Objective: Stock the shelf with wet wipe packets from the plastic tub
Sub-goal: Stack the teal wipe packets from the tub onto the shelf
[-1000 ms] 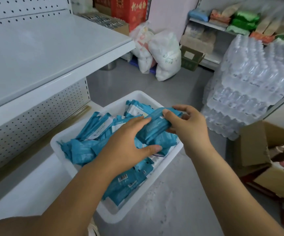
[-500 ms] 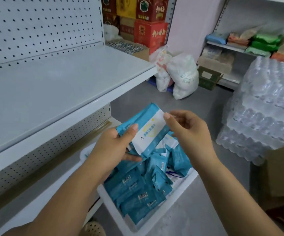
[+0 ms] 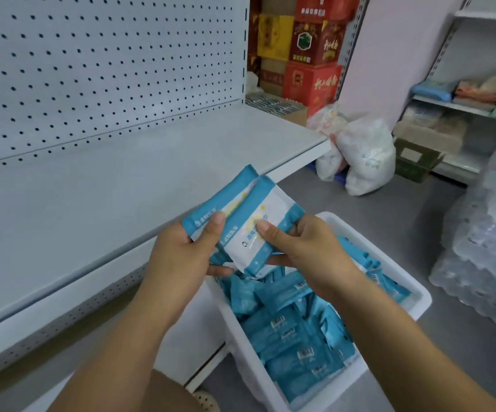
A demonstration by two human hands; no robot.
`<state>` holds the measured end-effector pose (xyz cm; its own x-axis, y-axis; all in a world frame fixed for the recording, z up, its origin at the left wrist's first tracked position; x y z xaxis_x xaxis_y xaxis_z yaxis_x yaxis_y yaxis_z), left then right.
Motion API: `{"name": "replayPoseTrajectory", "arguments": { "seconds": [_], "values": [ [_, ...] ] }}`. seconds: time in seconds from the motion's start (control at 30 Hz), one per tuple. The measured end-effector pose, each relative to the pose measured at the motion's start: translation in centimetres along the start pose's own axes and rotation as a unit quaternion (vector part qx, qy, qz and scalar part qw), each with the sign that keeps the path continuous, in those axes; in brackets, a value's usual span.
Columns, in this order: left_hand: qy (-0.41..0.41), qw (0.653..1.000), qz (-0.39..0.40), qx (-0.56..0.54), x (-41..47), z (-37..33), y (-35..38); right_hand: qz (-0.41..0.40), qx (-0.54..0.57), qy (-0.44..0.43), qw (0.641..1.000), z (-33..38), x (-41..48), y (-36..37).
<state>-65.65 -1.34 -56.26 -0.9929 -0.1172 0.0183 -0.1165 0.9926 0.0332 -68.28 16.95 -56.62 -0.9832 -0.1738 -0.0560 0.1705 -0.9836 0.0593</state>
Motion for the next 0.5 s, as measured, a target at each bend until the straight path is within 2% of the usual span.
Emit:
{"name": "replayPoseTrajectory", "arguments": {
  "seconds": [0.1, 0.3, 0.5],
  "values": [
    [0.026, 0.997, -0.07, 0.009, 0.0, -1.0, -3.6, 0.018, 0.026, -0.005, 0.999, 0.5, 1.2, 2.2],
    [0.048, 0.99, -0.133, -0.019, 0.1, -3.5, -11.1, 0.049, 0.08, -0.015, 0.995, 2.2, 4.4, 8.5],
    [0.071, 0.979, -0.192, 0.001, 0.4, -6.1, -19.1, 0.093, 0.12, -0.01, 0.988, 3.8, 7.5, 17.1]
  ]
}}
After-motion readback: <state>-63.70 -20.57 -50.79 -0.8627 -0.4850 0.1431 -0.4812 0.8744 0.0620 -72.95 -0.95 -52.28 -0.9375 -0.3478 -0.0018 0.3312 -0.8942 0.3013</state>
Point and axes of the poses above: each hand's wrist, its own x-axis towards the middle knuckle, its own y-axis out of the palm, z = x × y, the point moved 4 cm from there along x, towards the middle knuckle, and after that the axes turned 1 degree about y, right-handed, at the moved point
